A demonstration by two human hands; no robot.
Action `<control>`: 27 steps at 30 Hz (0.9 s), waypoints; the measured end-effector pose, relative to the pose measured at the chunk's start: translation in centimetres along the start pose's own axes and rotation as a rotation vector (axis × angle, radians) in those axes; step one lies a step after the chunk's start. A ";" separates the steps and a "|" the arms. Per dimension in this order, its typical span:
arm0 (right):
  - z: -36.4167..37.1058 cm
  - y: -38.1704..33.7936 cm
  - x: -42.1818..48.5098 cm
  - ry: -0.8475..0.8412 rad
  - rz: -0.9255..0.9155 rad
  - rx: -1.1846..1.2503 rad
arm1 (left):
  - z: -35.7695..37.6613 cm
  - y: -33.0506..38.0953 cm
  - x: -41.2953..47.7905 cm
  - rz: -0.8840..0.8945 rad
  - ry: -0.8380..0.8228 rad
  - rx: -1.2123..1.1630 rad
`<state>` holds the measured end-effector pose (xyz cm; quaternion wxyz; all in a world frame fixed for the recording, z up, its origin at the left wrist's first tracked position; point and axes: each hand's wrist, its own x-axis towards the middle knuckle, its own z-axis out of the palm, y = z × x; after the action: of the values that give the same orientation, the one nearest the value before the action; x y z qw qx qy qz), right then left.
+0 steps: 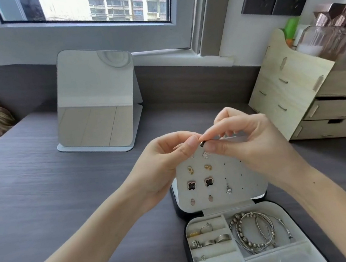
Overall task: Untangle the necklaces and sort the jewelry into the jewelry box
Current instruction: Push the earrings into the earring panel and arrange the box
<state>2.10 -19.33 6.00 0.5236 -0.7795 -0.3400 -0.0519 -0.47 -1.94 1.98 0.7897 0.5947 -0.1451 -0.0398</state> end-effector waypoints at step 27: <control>-1.5 -3.0 0.5 -0.213 -0.063 -0.329 | -0.7 0.4 0.5 0.172 0.093 0.234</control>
<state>1.13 -19.71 9.22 0.3485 -0.8445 -0.4047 -0.0404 0.16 -1.31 2.33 0.7212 0.6694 -0.1627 0.0728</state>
